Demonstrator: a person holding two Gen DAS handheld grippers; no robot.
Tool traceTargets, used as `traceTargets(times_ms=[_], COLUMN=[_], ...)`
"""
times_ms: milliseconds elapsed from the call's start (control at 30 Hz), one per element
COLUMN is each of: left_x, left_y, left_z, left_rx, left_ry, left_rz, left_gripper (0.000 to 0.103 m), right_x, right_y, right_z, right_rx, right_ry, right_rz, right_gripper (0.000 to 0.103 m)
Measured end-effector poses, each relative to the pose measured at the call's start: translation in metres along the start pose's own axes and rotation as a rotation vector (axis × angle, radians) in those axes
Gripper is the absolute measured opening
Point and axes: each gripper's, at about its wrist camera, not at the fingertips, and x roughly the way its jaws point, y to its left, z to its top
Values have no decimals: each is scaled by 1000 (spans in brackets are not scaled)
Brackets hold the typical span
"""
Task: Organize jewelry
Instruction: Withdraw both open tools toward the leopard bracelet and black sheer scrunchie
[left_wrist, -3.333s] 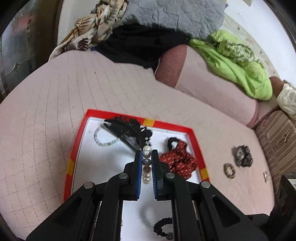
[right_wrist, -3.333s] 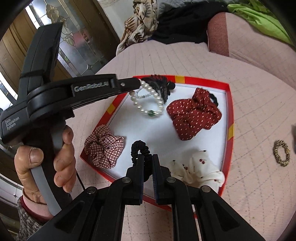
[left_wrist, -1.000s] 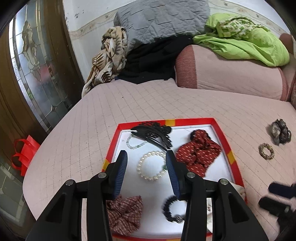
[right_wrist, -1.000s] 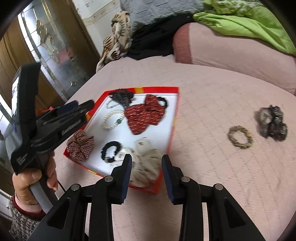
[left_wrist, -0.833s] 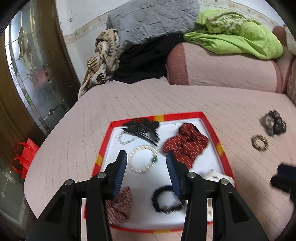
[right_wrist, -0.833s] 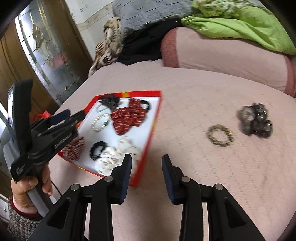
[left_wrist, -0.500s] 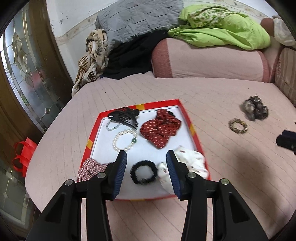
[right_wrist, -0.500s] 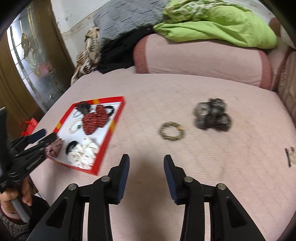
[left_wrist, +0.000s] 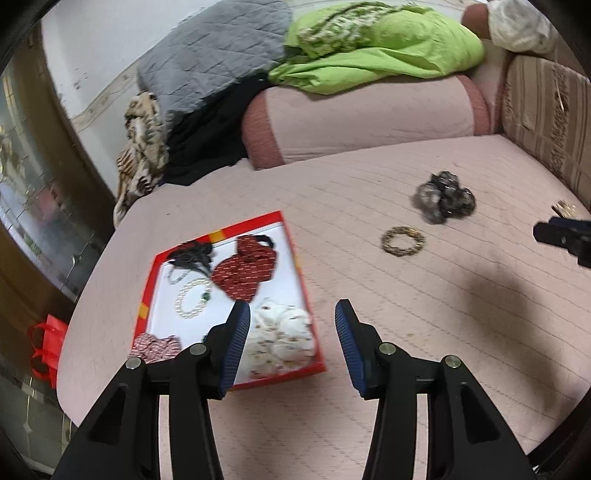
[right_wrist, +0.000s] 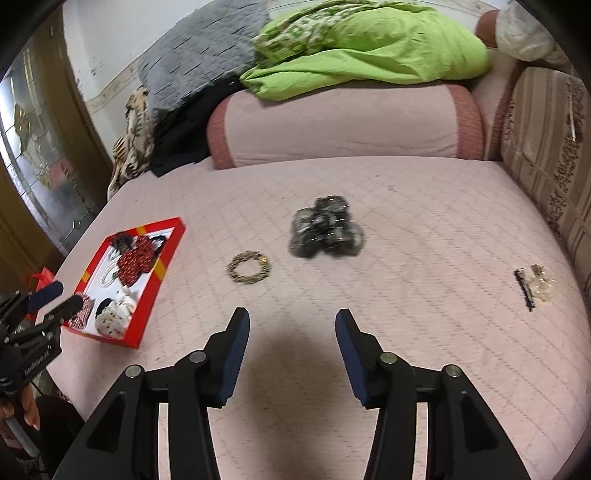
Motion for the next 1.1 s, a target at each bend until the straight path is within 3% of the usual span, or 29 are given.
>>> traceTargets(times_ms=[167,533,733,867,1100], left_x=[9,60,91,118,166], left_y=[-20,-35,-47,-60,-69], left_z=[7,29,46,56,65], left_rx=[12,-98,-96,-80,-138], left_ry=[29,151,174,191,231], left_rz=[-33,-172,-212,-232,-277], left_gripper=[47,47,47,47,47], right_x=[-1,23,43,57,89], right_y=[-24,-64,-73,-76,-74], right_z=[1,8,19,30,53], right_rx=[25,96,122,129,124], right_ry=[0,33,37,32,25], right_rz=[-18,-28,-26,-12,-5], right_gripper=[53,56,58,65,70])
